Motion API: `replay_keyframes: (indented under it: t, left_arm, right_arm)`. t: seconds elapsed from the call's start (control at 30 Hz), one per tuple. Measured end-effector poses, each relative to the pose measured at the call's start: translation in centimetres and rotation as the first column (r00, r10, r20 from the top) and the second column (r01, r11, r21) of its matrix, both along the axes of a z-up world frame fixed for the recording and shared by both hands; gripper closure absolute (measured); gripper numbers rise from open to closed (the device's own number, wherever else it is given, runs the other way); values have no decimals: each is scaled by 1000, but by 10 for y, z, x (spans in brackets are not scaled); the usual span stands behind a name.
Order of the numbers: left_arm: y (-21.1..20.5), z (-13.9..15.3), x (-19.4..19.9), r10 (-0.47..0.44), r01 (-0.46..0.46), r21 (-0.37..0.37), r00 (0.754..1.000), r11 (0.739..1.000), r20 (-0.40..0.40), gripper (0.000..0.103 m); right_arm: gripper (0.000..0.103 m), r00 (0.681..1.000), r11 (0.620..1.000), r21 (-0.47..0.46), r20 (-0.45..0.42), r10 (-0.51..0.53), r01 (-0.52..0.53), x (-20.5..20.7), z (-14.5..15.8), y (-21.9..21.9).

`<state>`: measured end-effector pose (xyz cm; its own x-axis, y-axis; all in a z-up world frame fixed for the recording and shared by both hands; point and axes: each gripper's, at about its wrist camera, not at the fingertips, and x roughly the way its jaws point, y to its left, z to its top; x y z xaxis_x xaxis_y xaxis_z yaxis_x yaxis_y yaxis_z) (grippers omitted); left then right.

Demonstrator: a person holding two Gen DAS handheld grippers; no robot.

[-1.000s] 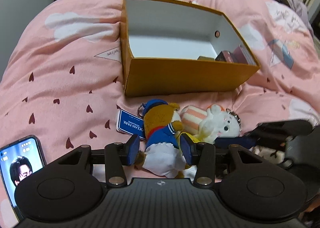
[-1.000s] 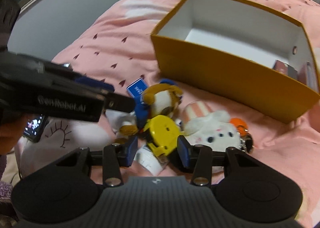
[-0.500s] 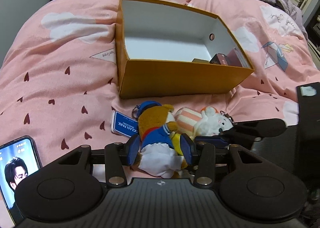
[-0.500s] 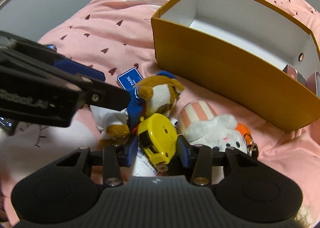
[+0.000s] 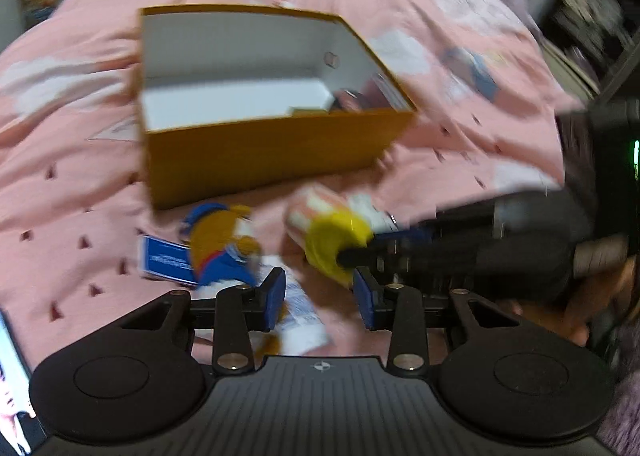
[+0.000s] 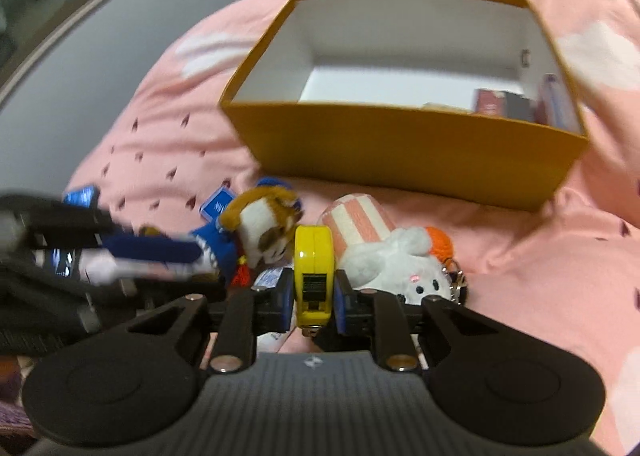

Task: Organize objects

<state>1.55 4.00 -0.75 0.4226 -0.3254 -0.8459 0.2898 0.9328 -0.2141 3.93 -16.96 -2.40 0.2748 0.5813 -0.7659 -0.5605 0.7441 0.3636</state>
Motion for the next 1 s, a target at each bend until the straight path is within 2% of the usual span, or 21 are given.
replay_keyframes:
  t: [0.13, 0.27, 0.3, 0.33, 0.43, 0.63, 0.73, 0.83, 0.9, 0.93, 1.0]
  left_arm:
    - [-25, -18, 3, -60, 67, 116, 996, 991, -58, 60]
    - [-50, -39, 6, -87, 119, 282, 988, 952, -124, 60]
    - [-54, -42, 5, -99, 136, 296, 986, 945, -138, 58]
    - [-57, -46, 6, -98, 142, 307, 983, 941, -154, 50]
    - [-61, -60, 11, -63, 119, 341, 983, 933, -172, 46]
    - [-52, -68, 31, 35, 23, 303, 982, 953, -184, 45]
    - [-45, -68, 33, 68, -17, 252, 979, 968, -193, 46]
    - [-31, -62, 31, 105, -71, 169, 974, 983, -202, 47]
    - [-20, -52, 27, 117, -105, 66, 970, 992, -212, 48]
    - [-13, -50, 26, 124, -121, 27, 967, 992, -221, 48]
    - [-6, -43, 24, 146, -151, -5, 965, 989, -220, 48]
  right_arm:
    - [82, 999, 999, 31, -10, -41, 42, 5, 6, -15]
    - [82, 998, 997, 52, -34, -61, 63, 7, 5, -19]
    - [82, 998, 997, 52, -35, -57, 59, 6, 4, -18]
    - [82, 998, 997, 51, -37, -53, 55, 6, 3, -17]
    - [82, 998, 998, 51, -50, -38, 40, 6, -2, -13]
    - [82, 996, 997, 69, -77, -38, 44, 11, -5, -16]
    - [82, 995, 996, 78, -87, -43, 50, 12, -5, -19]
    - [82, 995, 995, 84, -90, -47, 55, 12, -4, -20]
    - [82, 996, 994, 91, -81, -46, 53, 10, 0, -21]
    - [82, 996, 994, 97, -73, -43, 50, 10, 2, -22]
    - [82, 998, 993, 109, -51, -43, 48, 9, 9, -25]
